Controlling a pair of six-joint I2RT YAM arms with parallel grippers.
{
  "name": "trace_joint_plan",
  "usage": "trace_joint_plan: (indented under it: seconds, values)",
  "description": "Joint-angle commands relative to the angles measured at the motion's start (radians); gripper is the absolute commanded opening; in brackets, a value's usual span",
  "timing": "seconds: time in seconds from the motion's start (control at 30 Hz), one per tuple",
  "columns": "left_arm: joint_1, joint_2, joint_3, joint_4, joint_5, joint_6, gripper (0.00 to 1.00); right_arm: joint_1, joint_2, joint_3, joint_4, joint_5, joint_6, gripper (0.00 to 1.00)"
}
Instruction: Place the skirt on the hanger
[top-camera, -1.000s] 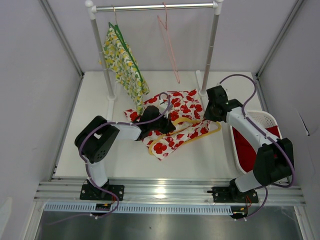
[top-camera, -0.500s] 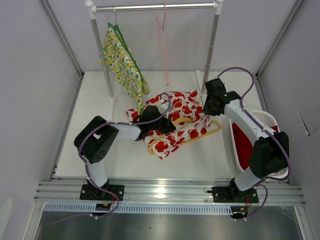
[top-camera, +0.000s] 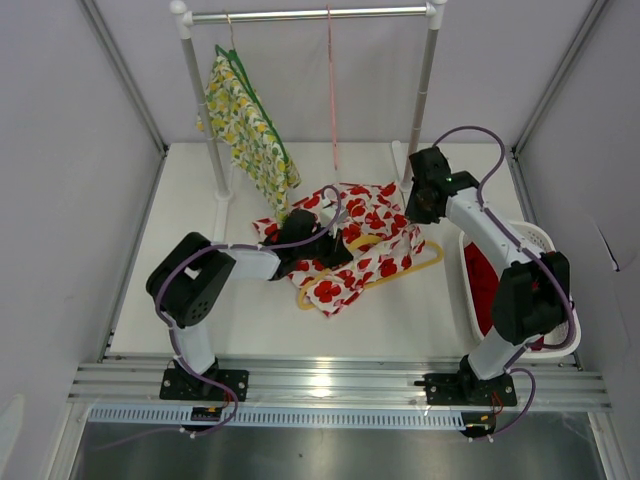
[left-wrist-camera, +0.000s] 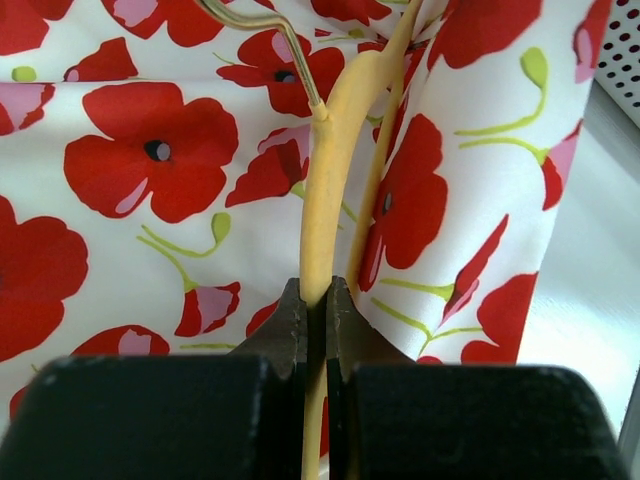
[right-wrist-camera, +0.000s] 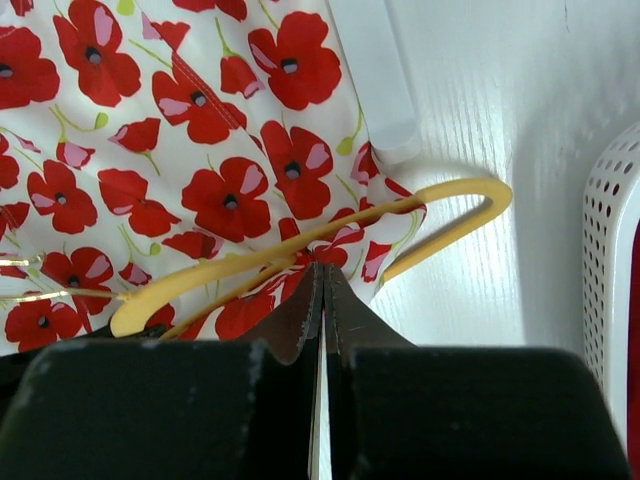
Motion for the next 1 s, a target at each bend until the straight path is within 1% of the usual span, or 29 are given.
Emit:
trace_joint_plan:
  seconds: [0.0,0.13,0.27,0.3,0.33,0.4,0.43,0.5,0.53,0.57,0.63,0.7,0.77,0.8,0.9,0.97]
  values:
    - [-0.002,0.016,-0.037,-0.161,0.068,0.123,0.0,-0.013,0.022,0.089,0.022,0.031,-0.032,0.0]
    - [-0.002,0.019,-0.04,-0.167,0.108,0.129,0.0,-0.018,0.046,0.112,0.019,0.027,-0.038,0.0]
    - [-0.003,0.027,-0.024,-0.193,0.065,0.132,0.0,-0.019,0.066,0.135,-0.004,0.031,-0.043,0.0]
    - [-0.002,0.031,-0.022,-0.2,0.042,0.124,0.0,-0.019,0.062,0.127,-0.004,0.03,-0.043,0.02]
    - [-0.002,0.037,-0.004,-0.222,0.002,0.124,0.0,-0.015,0.041,0.112,0.001,0.037,-0.038,0.1]
    - [0.0,0.056,0.012,-0.239,-0.053,0.103,0.0,-0.01,0.004,0.025,0.046,0.027,-0.035,0.17]
    - [0.0,0.063,0.031,-0.259,-0.094,0.098,0.0,-0.01,-0.031,-0.009,0.062,0.016,-0.031,0.25]
    - [0.003,0.088,0.053,-0.275,-0.114,0.083,0.0,-0.007,-0.064,-0.103,0.102,0.007,-0.017,0.32]
    - [0.004,0.097,0.056,-0.284,-0.128,0.077,0.0,-0.004,-0.079,-0.132,0.108,0.008,-0.008,0.39]
    - [0.006,0.103,0.062,-0.287,-0.128,0.072,0.0,0.0,-0.108,-0.159,0.117,0.013,0.002,0.44]
    - [0.004,0.111,0.061,-0.278,-0.118,0.07,0.0,0.002,-0.145,-0.242,0.142,0.017,0.012,0.49]
    - [0.006,0.11,0.061,-0.281,-0.118,0.063,0.0,0.013,-0.216,-0.317,0.16,0.043,0.035,0.54]
    - [0.008,0.116,0.071,-0.295,-0.116,0.063,0.0,0.014,-0.266,-0.37,0.181,0.053,0.054,0.56]
    - [0.008,0.116,0.073,-0.299,-0.119,0.061,0.0,0.013,-0.298,-0.412,0.189,0.051,0.078,0.59]
    - [0.008,0.117,0.07,-0.295,-0.113,0.057,0.0,0.01,-0.291,-0.44,0.191,0.065,0.097,0.64]
    - [0.008,0.114,0.07,-0.298,-0.114,0.055,0.0,0.007,-0.276,-0.454,0.2,0.069,0.1,0.62]
